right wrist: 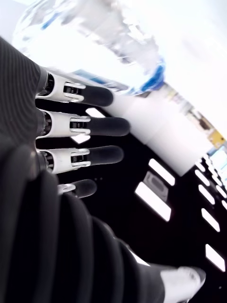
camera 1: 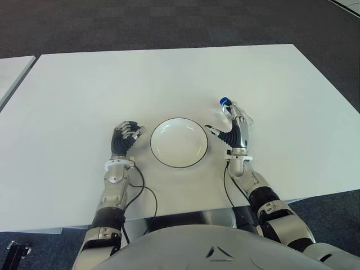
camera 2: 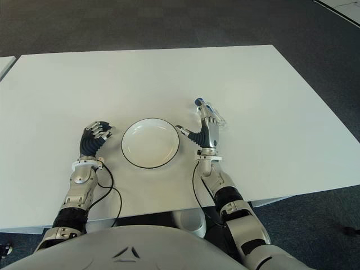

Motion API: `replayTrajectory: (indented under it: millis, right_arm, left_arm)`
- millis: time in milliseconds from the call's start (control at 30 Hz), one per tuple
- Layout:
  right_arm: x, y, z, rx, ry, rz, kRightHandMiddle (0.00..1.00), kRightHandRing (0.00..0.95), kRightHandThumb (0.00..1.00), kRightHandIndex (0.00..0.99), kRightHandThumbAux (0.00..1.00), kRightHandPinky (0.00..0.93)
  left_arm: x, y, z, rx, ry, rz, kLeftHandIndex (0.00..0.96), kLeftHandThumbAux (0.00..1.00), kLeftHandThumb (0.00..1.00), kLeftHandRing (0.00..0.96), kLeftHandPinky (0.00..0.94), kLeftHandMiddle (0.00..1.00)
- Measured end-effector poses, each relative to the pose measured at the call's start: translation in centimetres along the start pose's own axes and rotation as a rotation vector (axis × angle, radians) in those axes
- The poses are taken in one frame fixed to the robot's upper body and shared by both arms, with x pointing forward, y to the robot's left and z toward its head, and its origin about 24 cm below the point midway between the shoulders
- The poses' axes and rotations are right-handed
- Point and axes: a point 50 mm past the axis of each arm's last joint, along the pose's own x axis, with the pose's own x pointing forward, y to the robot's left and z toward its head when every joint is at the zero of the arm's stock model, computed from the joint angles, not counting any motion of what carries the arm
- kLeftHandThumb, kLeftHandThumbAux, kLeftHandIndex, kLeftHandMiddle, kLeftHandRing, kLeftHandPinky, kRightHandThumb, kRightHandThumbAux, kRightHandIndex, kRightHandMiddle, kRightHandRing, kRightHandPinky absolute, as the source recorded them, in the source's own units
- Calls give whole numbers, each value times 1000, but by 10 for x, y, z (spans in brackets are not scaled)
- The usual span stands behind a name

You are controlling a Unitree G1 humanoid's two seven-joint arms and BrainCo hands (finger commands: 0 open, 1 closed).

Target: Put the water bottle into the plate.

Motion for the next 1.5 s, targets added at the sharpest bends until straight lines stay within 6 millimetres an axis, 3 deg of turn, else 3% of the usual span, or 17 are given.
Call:
replayTrajectory:
  millis: [400, 800, 1500]
  right_arm:
    - [5, -7, -3, -140, 0, -136, 0, 0, 539, 0, 336, 0]
    - [6, -11, -5, -217, 32, -231, 0, 0, 592, 0, 370, 0]
    - [20, -12, -5, -258, 72, -263, 0, 0, 567, 0, 354, 0]
  left_arm:
    - [0, 0, 0, 2, -1, -2, 428, 722, 706, 458, 433, 490]
    - [0, 0, 0, -6, -2, -9, 429, 721, 706, 448, 432, 483]
    - [-1, 1, -1, -9, -11, -6, 429, 721, 703, 454, 455, 473]
